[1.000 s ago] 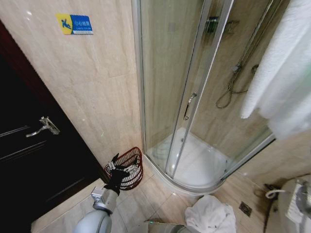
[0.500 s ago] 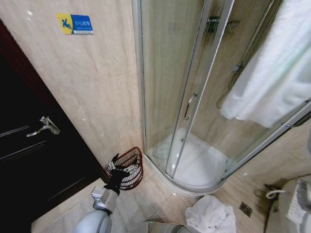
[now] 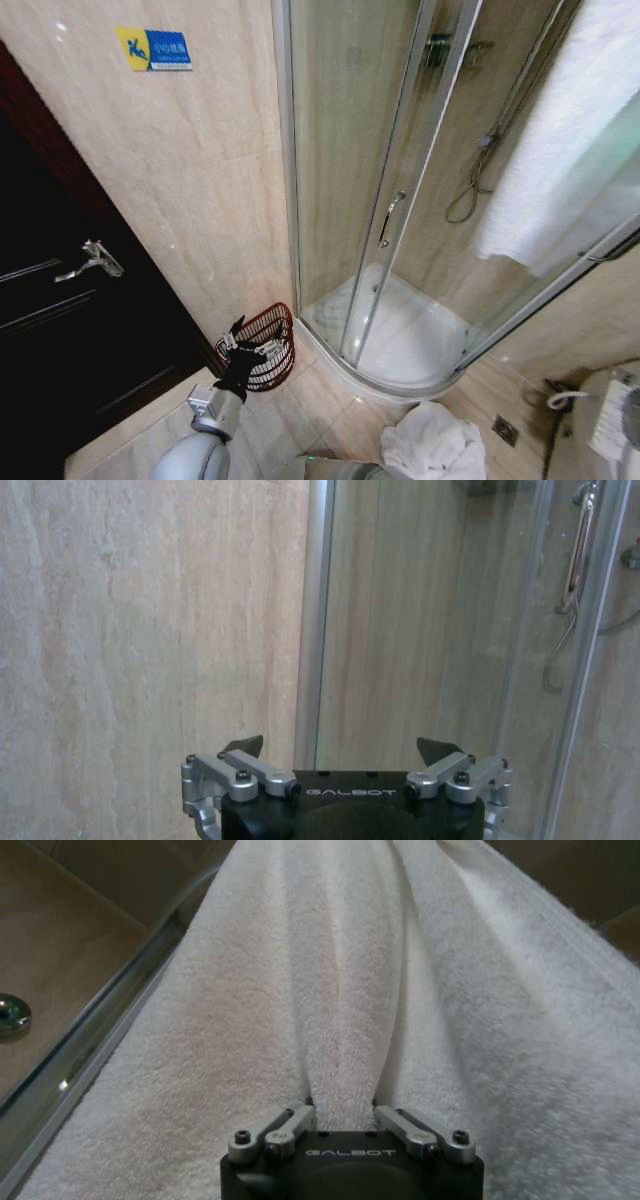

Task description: Discard the used towel into the hamper.

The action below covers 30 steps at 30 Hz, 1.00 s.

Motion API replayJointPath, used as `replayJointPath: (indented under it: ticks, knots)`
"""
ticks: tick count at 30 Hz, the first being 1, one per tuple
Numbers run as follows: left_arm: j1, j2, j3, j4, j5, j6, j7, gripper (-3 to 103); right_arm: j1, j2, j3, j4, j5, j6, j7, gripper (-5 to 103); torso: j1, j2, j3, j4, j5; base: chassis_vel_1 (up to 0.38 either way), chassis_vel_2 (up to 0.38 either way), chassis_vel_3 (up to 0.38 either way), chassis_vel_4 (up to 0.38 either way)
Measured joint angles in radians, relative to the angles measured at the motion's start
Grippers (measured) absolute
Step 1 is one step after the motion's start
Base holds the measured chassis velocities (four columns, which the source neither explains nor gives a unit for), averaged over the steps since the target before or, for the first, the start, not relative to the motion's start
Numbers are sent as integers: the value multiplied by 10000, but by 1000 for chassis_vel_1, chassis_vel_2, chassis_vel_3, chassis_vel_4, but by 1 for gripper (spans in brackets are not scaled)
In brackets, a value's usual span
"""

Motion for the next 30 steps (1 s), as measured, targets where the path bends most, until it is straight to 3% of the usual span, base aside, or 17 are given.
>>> replayJointPath:
  ticks: [4,16,23,30]
  knots:
    - [0,0,0,0,0,0,0,100,-116,-50,43,51,44,88,-31,10,0,0,0,2,-1,0,0,0,0]
    - [0,0,0,0,0,0,0,100,-711,-206,533,327,210,425,-284,10,1,0,0,2,-2,0,0,0,0]
    - [0,0,0,0,0,0,0,100,-2917,-174,1647,1515,160,1421,-441,10,-2,4,-3,-2,-13,0,0,0,0]
    - [0,0,0,0,-1,0,0,100,-4085,233,2126,2442,-48,1646,-236,10,-2,8,-7,0,-20,0,0,0,0]
